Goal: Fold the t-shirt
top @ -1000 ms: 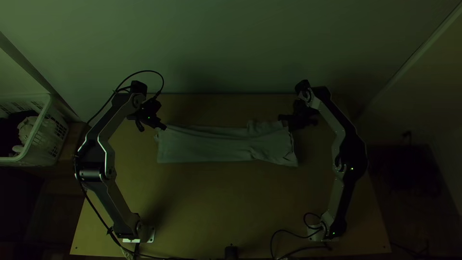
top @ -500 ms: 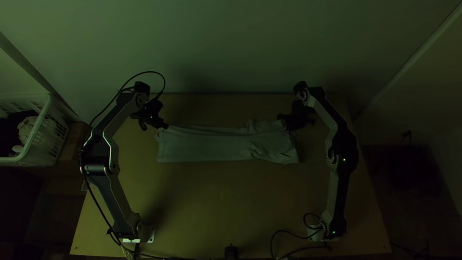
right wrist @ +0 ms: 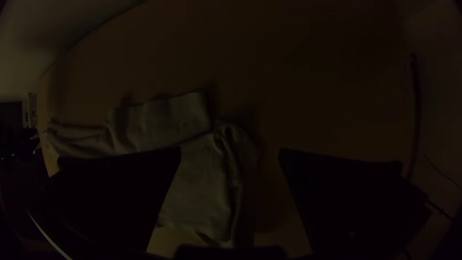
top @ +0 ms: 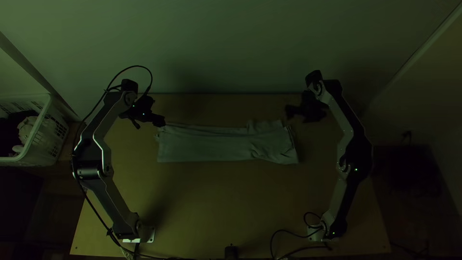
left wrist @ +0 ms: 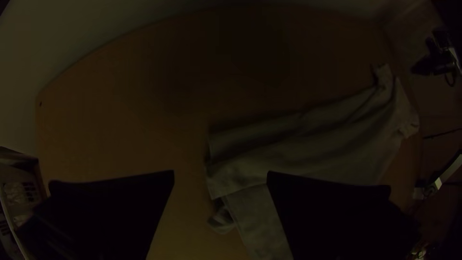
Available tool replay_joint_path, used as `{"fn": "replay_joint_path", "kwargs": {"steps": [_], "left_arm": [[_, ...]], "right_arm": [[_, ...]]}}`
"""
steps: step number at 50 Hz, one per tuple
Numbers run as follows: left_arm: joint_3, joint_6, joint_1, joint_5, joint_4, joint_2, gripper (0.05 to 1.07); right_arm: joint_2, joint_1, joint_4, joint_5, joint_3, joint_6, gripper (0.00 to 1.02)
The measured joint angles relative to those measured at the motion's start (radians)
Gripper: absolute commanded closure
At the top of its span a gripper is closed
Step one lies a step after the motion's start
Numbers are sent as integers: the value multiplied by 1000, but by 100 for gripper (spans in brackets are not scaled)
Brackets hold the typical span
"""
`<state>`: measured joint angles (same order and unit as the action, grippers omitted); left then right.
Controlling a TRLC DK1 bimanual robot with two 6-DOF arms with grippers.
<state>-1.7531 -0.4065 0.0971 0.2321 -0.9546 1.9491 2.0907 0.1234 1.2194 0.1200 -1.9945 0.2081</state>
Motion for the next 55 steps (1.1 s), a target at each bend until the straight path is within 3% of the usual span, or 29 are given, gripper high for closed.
{"fn": "replay_joint_path", "kwargs": {"steps": [19, 55], "left_arm": [[154, 25, 152, 281, -7, -56, 10], [272, -54, 241, 441, 2, 30, 10]], "right_arm": [[-200, -73, -48, 52, 32, 19, 4], [-363, -76, -51, 53, 33, 27, 4]]}}
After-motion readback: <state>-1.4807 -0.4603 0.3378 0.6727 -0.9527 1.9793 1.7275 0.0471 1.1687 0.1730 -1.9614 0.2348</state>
